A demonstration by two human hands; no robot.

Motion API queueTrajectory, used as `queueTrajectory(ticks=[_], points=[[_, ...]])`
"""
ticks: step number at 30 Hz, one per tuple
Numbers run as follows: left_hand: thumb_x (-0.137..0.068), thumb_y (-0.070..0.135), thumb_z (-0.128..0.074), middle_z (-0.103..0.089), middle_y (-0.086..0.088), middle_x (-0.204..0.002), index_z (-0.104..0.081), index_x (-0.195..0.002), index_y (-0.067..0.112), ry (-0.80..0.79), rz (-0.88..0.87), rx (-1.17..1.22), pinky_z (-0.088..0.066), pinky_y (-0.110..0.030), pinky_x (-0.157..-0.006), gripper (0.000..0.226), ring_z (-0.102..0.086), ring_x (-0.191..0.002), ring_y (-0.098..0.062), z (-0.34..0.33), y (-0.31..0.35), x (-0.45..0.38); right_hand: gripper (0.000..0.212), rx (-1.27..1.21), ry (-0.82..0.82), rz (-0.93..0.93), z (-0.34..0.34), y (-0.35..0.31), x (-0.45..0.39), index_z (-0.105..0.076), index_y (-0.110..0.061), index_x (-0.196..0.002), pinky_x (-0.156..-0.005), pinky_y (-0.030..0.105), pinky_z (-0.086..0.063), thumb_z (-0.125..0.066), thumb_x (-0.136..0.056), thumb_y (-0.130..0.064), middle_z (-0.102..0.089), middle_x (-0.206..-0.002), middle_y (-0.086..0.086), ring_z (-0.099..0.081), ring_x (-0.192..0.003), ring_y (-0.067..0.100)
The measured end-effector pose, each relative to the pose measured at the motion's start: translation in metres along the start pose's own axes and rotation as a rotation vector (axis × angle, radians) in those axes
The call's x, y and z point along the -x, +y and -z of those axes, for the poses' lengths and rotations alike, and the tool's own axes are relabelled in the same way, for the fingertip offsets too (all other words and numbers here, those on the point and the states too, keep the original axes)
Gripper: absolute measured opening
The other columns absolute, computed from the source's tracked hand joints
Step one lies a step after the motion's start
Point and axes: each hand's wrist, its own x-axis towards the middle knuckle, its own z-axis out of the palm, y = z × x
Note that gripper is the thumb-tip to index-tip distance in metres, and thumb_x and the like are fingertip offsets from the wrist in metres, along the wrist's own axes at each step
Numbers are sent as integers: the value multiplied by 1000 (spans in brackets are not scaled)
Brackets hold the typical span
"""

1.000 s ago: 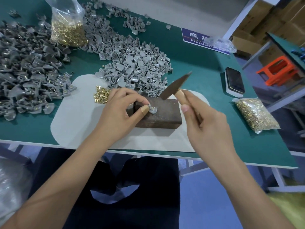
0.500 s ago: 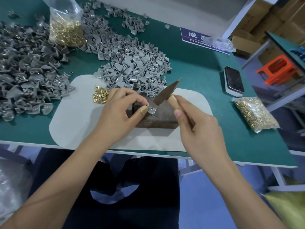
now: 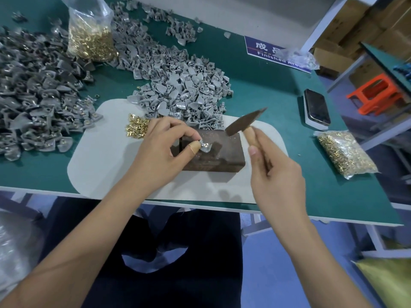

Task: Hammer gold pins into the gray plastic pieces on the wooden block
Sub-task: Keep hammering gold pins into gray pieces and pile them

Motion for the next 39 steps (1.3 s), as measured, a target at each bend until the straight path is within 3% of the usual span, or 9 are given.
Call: queueTrajectory(ticks=[5,8,12,16,21,25,28,32,39], points=[[-91,37,-67,-55,12,-106,-69,-93,33,3,30,44,-25,-8,-96,5,-45,-116,-16,1,3,0,46,302,67,-189,-8,27,-20,-44,-38,-149,-71,37,-34,-42,-105,-24,-59,-115,4,-59,-99,34],[-91,31,-70,-56,10,-105,-69,-92,30,0,38,47,-26,-9,-96,2,-45,-115,-17,2,4,0,51,432,-6,-218,-14,36,-15,-49,-38,-146,-69,37,-34,-48,-100,-17,-52,-104,4,-53,-106,34],[-93,29,-66,-57,14,-102,-65,-92,31,17,49,49,-27,-10,-94,3,-45,-111,-14,2,5,0,49,610,-42,-182,-21,29,-7,-50,-36,-148,-84,43,-35,-50,-100,-26,-57,-120,10,-43,-112,35],[-97,24,-52,-54,15,-98,-55,-93,24,85,29,64,-29,-12,-89,5,-42,-104,-12,0,11,4,31,236,118,59,-19,9,-2,-68,-20,-129,-97,47,-41,-56,-101,-26,-64,-119,7,-48,-111,34],[-96,21,-35,-45,-1,-89,-47,-87,9,129,11,110,-37,-35,-82,19,-38,-90,-23,15,23,24,27,-198,69,335,-43,-47,12,-70,-27,-121,-92,30,-47,-57,-100,-37,-67,-110,-23,-56,-105,9],[-100,29,-36,-46,5,-98,-51,-96,14,139,48,56,-35,-25,-86,22,-39,-98,-17,44,11,49,23,-301,-5,462,-74,-86,18,-72,-25,-117,-83,25,-48,-62,-97,-23,-59,-98,-38,-59,-94,12],[-98,33,-40,-48,10,-102,-55,-102,18,180,82,-42,-33,-18,-91,21,-40,-103,-13,80,-9,64,21,-344,-73,499,-99,-114,20,-73,-28,-114,-84,23,-46,-64,-97,-21,-64,-99,-33,-57,-94,7],[-98,28,-54,-53,16,-105,-61,-105,23,308,139,-173,-37,-23,-95,11,-45,-108,-13,123,-37,85,15,-395,-177,511,-138,-149,14,-77,-22,-108,-88,31,-47,-70,-96,-15,-72,-101,-13,-61,-98,14],[-96,30,-56,-59,14,-117,-64,-119,22,397,288,-344,-28,-13,-103,26,-45,-117,-11,156,-62,122,14,-376,-213,497,-186,-188,10,-76,-31,-104,-89,14,-36,-71,-95,-22,-67,-98,-14,-54,-101,15]])
